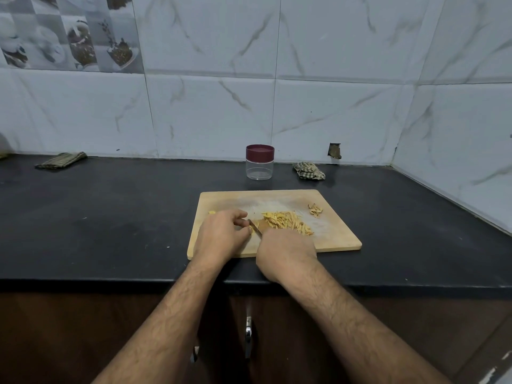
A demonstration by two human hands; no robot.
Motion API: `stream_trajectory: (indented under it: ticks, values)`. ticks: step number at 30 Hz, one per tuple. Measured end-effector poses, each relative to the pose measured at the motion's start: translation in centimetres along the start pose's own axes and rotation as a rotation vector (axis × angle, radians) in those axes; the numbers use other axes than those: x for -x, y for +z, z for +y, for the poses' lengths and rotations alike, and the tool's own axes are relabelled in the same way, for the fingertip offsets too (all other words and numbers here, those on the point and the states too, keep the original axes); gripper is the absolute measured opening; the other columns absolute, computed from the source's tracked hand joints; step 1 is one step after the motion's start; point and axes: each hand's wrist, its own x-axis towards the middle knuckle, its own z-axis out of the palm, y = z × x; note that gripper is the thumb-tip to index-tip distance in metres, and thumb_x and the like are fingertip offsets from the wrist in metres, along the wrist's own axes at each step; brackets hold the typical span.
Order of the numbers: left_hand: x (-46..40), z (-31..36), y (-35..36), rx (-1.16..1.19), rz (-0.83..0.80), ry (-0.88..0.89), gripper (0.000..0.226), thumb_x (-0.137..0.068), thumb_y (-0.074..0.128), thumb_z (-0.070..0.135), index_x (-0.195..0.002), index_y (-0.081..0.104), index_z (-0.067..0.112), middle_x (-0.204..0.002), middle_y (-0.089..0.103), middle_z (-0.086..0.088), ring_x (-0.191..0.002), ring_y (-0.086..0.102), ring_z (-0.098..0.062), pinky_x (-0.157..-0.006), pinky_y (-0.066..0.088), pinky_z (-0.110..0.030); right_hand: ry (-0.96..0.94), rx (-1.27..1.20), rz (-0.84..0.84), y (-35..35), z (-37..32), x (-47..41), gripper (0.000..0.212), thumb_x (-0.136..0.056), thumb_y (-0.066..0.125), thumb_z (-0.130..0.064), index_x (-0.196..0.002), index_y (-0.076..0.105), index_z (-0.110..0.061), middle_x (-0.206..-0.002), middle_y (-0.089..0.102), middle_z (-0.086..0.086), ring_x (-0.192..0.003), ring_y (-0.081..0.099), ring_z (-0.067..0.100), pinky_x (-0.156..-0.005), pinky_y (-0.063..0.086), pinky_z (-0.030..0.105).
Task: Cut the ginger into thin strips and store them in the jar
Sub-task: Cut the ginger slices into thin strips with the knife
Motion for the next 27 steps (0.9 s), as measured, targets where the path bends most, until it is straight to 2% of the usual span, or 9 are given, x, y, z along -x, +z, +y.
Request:
stream_trajectory:
  ticks: [4, 7, 12, 17, 22, 27]
  values:
    - [0.1, 0.1, 0.0, 0.005, 0.004, -0.007, 0.039, -0.084, 0.072, 0.026, -0.123, 0.068, 0.026, -0.083, 0.065, 0.023, -0.096, 0.063, -0.003, -0.083, 0.045, -0.019, -0.02, 0.001, -0.019, -0.2, -0.2, 0.1, 0.032, -0.097, 0.048, -0.016, -0.127, 0.057, -0.015, -0.123, 0.062, 0.004, -0.111, 0.058, 0.023, -0.077, 0.037, 0.033]
    - [0.2, 0.2, -0.1, -0.004, 0.007, -0.01, 0.039, -0.084, 0.072, 0.027, -0.123, 0.068, 0.025, -0.094, 0.072, 0.019, -0.099, 0.064, -0.005, -0.086, 0.047, -0.022, -0.006, 0.016, -0.048, 0.1, 0.3, 1.0, 0.033, -0.095, 0.051, -0.013, -0.128, 0.055, -0.016, -0.123, 0.061, 0.004, -0.112, 0.058, 0.024, -0.075, 0.039, 0.033]
    - [0.3, 0.4, -0.2, -0.003, 0.004, -0.011, 0.039, -0.085, 0.072, 0.027, -0.124, 0.067, 0.024, -0.099, 0.073, 0.015, -0.1, 0.064, -0.007, -0.091, 0.048, -0.026, 0.026, -0.017, -0.025, 1.2, 1.6, 2.5, 0.024, -0.099, 0.048, -0.021, -0.122, 0.056, -0.02, -0.106, 0.06, 0.003, -0.088, 0.055, 0.022, -0.07, 0.044, 0.036]
    - [0.5, 0.6, -0.3, -0.011, -0.002, -0.013, 0.04, -0.084, 0.069, 0.026, -0.123, 0.068, 0.025, -0.099, 0.073, 0.016, -0.099, 0.063, -0.005, -0.087, 0.046, -0.023, 0.023, -0.04, 0.007, 0.5, 1.6, 2.1, 0.028, -0.096, 0.049, -0.018, -0.124, 0.053, -0.018, -0.111, 0.063, 0.003, -0.086, 0.051, 0.022, -0.07, 0.043, 0.034]
    - [0.5, 0.6, -0.4, 0.011, -0.009, -0.026, 0.043, -0.081, 0.068, 0.023, -0.124, 0.067, 0.025, -0.094, 0.072, 0.018, -0.1, 0.064, -0.006, -0.09, 0.049, -0.025, 0.013, -0.071, 0.008, 0.2, 1.0, 1.2, 0.032, -0.095, 0.049, -0.016, -0.127, 0.052, -0.017, -0.117, 0.062, 0.004, -0.101, 0.058, 0.024, -0.075, 0.043, 0.035]
    - [0.5, 0.6, -0.5, 0.011, 0.007, -0.02, 0.046, -0.081, 0.071, 0.023, -0.127, 0.065, 0.024, -0.098, 0.074, 0.015, -0.102, 0.064, -0.009, -0.091, 0.049, -0.028, -0.013, -0.06, 0.022, 0.5, 0.5, 0.4, 0.029, -0.097, 0.046, -0.018, -0.125, 0.055, -0.016, -0.119, 0.063, 0.003, -0.106, 0.059, 0.023, -0.075, 0.038, 0.034]
